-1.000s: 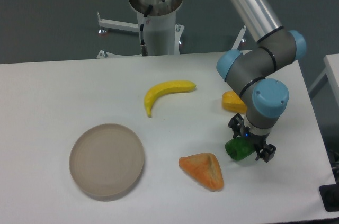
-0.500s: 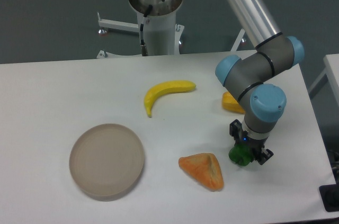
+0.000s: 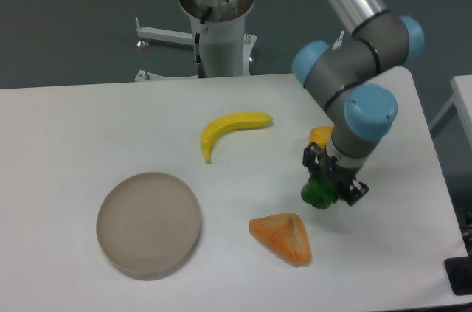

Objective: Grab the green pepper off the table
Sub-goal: 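Lift the green pepper up and carry it toward the banana, then hold the green pepper raised above the table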

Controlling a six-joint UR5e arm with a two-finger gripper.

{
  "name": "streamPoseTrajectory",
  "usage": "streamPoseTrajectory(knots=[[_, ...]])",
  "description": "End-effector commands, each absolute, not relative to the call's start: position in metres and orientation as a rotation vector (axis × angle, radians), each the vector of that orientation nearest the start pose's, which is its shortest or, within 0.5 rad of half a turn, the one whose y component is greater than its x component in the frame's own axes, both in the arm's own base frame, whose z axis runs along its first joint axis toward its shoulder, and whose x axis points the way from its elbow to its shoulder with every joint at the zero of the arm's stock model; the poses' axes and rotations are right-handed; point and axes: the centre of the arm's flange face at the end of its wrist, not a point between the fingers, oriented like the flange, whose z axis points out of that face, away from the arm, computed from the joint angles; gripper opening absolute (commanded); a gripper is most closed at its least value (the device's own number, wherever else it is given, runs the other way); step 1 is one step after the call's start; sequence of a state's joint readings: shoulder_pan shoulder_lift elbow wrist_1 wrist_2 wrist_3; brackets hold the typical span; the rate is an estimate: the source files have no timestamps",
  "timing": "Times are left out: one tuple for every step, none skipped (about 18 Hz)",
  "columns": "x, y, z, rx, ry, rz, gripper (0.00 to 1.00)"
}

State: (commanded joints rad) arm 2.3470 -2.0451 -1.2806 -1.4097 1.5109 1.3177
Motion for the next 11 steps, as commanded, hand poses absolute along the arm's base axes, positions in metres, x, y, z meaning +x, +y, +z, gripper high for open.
streamPoseTrajectory(knots=[[-0.368,0.574,0.371,-2.99,0.829,-0.08,0.26],[-0.363,0.567,0.375,-2.988,0.828,-0.079,0.26],[-0.36,0.562,0.379,-2.99,0.824,-0.076,0.26],[-0.356,0.557,0.379,-2.991,0.829,-0.077,0.26],[-0.353,0.553,0.384,-2.988,0.836,-0.059,0.26],[-0.35,0.548,0.384,-2.988,0.846,-0.058,0.26],[-0.35,0.546,0.382,-2.996,0.846,-0.06,0.25],[-0.351,0.545,0.381,-3.011,0.853,-0.046,0.25],[-0.353,0.541,0.379,-3.051,0.867,-0.018,0.25],[-0.353,0.539,0.375,-3.063,0.871,-0.012,0.25],[-0.353,0.54,0.375,-3.063,0.871,-0.003,0.24]])
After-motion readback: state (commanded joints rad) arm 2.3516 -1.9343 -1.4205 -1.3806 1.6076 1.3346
